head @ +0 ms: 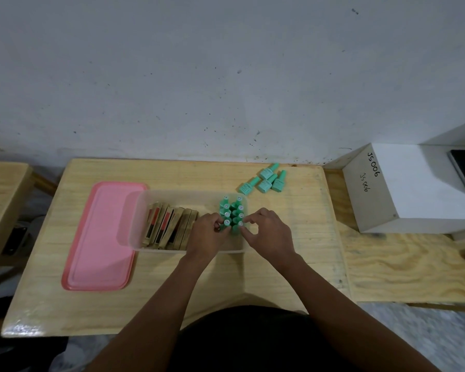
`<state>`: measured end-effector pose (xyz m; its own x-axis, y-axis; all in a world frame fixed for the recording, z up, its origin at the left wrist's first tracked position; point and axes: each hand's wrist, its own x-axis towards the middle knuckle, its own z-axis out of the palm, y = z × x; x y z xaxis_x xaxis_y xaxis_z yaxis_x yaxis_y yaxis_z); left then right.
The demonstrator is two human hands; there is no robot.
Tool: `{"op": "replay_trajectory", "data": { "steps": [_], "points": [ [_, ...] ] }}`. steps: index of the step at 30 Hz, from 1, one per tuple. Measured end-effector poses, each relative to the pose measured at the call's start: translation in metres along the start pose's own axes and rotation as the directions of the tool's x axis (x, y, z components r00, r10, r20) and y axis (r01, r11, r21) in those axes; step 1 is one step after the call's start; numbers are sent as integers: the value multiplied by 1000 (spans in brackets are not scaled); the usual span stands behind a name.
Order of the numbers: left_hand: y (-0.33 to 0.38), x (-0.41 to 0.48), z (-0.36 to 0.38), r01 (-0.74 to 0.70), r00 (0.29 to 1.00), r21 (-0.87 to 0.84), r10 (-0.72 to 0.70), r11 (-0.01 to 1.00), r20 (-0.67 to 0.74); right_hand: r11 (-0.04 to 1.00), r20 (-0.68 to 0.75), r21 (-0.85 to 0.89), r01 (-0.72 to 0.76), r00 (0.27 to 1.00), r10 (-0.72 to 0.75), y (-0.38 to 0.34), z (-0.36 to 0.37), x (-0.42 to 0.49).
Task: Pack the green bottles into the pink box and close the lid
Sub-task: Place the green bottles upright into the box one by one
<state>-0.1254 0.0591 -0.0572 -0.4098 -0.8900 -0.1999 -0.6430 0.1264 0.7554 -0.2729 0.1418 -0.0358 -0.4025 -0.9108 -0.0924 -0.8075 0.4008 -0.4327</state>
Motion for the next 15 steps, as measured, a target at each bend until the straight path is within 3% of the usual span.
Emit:
{"op": "replay_trajectory", "data": {
  "steps": [9, 15],
  "points": [
    [0, 1, 1, 17, 1000, -6, -17, 1000, 4, 996, -2, 93, 4, 1000, -4, 5, -7, -4],
    [1, -1, -15, -18, 998, 78, 13, 997, 56, 977, -62, 193, -85, 993, 99, 19, -30, -1]
  ]
}}
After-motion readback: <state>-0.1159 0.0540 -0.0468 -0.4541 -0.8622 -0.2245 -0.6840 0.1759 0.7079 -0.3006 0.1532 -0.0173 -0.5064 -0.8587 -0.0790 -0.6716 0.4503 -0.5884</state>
